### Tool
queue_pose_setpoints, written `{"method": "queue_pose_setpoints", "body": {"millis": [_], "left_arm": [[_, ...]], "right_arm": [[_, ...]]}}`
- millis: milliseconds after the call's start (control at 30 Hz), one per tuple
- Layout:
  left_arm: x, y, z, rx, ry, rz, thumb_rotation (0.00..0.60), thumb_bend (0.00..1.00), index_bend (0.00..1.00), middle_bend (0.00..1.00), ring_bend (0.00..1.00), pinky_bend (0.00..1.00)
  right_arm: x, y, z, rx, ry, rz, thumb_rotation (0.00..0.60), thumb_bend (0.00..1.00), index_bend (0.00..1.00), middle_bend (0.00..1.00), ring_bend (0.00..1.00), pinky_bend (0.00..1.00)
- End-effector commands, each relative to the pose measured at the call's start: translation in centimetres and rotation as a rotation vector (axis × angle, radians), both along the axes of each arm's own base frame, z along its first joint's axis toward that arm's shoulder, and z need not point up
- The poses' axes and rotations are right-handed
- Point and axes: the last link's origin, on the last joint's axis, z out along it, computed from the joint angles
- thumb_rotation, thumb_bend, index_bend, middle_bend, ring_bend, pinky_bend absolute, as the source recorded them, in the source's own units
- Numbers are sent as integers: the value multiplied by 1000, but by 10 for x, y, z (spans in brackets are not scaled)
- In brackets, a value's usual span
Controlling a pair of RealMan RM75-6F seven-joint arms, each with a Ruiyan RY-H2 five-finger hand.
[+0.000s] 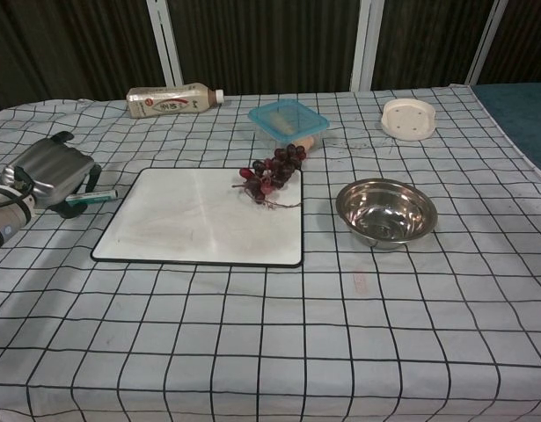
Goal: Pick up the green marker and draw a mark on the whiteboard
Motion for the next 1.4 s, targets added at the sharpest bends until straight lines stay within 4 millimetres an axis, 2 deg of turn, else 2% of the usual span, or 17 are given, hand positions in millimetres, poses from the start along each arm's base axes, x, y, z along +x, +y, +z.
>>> {"method": "queue_pose_setpoints", "body": {"millis": [33, 233, 300, 467, 567, 733, 833, 1100, 1400], "left_arm": [[6, -3, 6, 11, -63, -66, 600, 442, 769, 733, 411, 140], [20, -7, 13, 12, -241, -154, 600, 492, 789, 763, 466, 192], [28, -11, 13, 7, -334, -174, 600, 503, 793, 772, 491, 239], [60, -26, 4, -51, -552, -234, 600, 524, 799, 794, 552, 461], [80, -37, -8, -93, -590, -263, 600, 531, 800, 798, 563, 507], [108, -47, -17, -106, -645, -293, 600, 543, 800, 800, 568, 515], [119, -54, -22, -133, -658, -311, 600, 551, 802, 802, 567, 508], [118, -59, -41, -182, -649, -270, 600, 541, 803, 803, 567, 502], [126, -64, -61, -225, -690, -259, 600, 536, 802, 803, 563, 496]], "right_arm": [[0, 0, 0, 1, 1, 0, 600, 292, 0, 0, 0, 48], [2, 1, 0, 2, -7, 9, 600, 292, 0, 0, 0, 48], [3, 2, 0, 0, -15, 16, 600, 292, 0, 0, 0, 48], [5, 2, 4, -3, -54, 40, 600, 292, 0, 0, 0, 51], [8, 3, 7, 15, -103, 67, 600, 292, 0, 0, 0, 51], [13, 9, 24, 26, -238, 128, 600, 292, 0, 0, 0, 50], [18, 17, 27, 93, -313, 173, 600, 290, 0, 0, 0, 44], [24, 28, 30, 85, -371, 255, 600, 288, 0, 0, 0, 44], [25, 31, 22, 93, -336, 262, 600, 288, 0, 0, 0, 44]]}}
